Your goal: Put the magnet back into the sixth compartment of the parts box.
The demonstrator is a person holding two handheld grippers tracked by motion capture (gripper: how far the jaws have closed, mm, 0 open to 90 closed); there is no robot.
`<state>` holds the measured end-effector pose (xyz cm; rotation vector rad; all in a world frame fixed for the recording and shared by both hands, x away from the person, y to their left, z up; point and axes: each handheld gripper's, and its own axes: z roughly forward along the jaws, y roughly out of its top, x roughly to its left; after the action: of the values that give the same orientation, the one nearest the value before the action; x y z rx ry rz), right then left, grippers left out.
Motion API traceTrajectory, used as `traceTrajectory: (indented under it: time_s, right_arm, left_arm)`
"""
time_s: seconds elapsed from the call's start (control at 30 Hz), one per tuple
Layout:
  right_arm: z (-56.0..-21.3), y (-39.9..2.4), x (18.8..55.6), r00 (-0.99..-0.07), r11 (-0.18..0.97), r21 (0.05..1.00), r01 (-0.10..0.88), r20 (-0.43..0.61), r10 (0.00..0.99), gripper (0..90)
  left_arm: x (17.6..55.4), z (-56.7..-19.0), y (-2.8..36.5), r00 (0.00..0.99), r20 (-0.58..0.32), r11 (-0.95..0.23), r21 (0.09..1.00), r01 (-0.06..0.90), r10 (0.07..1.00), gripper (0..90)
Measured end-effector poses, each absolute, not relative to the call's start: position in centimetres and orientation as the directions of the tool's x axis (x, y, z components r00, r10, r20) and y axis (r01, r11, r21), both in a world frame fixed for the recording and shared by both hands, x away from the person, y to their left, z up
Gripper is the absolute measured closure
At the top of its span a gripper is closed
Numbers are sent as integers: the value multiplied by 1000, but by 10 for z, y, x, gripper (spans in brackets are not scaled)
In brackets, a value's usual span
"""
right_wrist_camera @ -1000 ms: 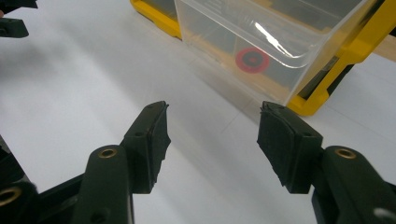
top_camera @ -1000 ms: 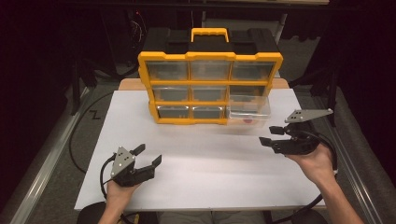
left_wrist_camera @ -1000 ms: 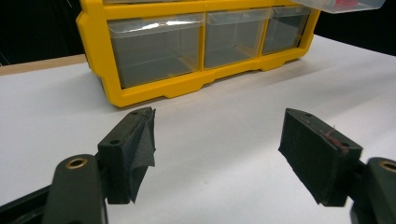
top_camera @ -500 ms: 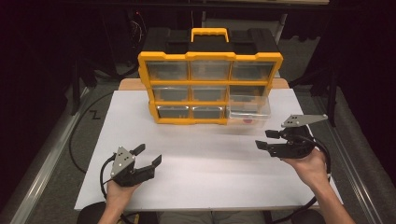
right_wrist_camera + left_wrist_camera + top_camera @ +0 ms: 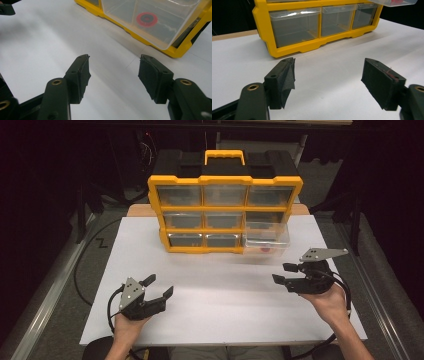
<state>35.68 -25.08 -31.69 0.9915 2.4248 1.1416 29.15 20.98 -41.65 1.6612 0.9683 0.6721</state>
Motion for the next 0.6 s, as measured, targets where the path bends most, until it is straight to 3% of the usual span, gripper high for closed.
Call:
traceTrajectory:
  time_s: [0.6]
  right_arm:
    - [-339, -258, 351, -720, 428, 772, 470, 54, 692, 423]
  left_arm:
    - [292, -416, 210, 514, -34, -122, 956, 266, 857, 264]
